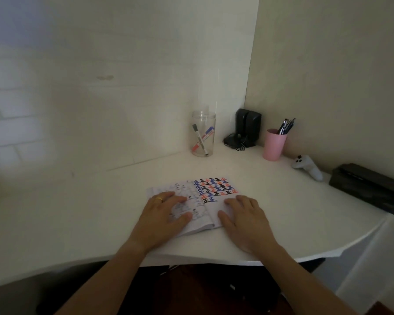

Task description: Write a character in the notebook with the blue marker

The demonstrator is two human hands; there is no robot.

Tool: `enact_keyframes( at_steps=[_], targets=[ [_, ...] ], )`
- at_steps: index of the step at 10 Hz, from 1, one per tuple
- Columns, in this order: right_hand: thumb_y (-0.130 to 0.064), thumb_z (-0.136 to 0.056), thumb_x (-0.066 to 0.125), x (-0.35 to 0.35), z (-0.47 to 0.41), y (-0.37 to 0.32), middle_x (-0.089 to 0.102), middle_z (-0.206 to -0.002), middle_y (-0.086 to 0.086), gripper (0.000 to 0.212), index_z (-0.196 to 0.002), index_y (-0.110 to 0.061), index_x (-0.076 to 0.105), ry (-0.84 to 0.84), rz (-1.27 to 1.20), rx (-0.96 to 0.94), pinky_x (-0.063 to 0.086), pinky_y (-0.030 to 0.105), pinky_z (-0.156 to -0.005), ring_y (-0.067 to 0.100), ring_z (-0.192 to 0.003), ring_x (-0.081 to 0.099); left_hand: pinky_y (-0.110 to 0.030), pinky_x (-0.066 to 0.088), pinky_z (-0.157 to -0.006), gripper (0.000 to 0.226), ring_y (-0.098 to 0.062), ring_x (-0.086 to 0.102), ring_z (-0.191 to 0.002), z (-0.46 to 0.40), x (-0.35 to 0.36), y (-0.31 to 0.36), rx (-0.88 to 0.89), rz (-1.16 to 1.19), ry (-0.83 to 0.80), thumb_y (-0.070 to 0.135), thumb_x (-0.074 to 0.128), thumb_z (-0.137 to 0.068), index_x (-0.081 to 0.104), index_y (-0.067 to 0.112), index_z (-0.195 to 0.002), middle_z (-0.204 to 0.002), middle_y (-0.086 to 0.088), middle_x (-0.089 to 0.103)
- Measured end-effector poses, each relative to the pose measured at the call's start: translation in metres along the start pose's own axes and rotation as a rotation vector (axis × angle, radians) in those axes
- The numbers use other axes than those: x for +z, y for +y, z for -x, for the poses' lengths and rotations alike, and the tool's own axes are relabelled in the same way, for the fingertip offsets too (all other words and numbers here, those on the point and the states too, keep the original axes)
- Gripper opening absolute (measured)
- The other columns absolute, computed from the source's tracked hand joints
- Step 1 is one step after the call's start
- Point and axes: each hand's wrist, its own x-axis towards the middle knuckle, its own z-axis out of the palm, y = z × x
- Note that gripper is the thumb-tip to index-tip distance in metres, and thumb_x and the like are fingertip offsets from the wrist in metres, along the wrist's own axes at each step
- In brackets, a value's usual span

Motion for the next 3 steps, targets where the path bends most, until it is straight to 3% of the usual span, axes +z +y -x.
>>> enact_keyframes(
  at_steps=[2, 3],
  targets=[
    [-0.054, -0.096, 0.042, -0.005, -0.002, 0.001, 0.049, -0.147, 0.003, 0.051, -0.138, -0.026, 0.052, 0.005, -0.094, 0.028, 0.036, 0.04, -0.11, 0.026, -0.134, 0.041, -0.04, 0.029, -0.12, 0.064, -0.017, 0.038, -0.139, -0.002, 0.001, -0.001, 0.018, 0.034, 0.008, 0.075, 0.046, -0.074, 0.06, 0.042, -0.127, -0.145, 0.003, 0.051],
    [-0.048, -0.096, 0.051, -0.024, -0.01, -0.007, 0.061, -0.135, 0.002, 0.041, -0.129, -0.024, 0.061, 0.225, -0.408, 0.073, 0.042, 0.035, -0.102, 0.022, -0.123, 0.054, -0.041, 0.03, -0.12, 0.064, -0.018, 0.04, -0.138, -0.005, 0.0, 0.0, 0.025, 0.065, 0.031, 0.074, 0.046, -0.074, 0.062, 0.04, -0.126, -0.144, 0.001, 0.051]
  ],
)
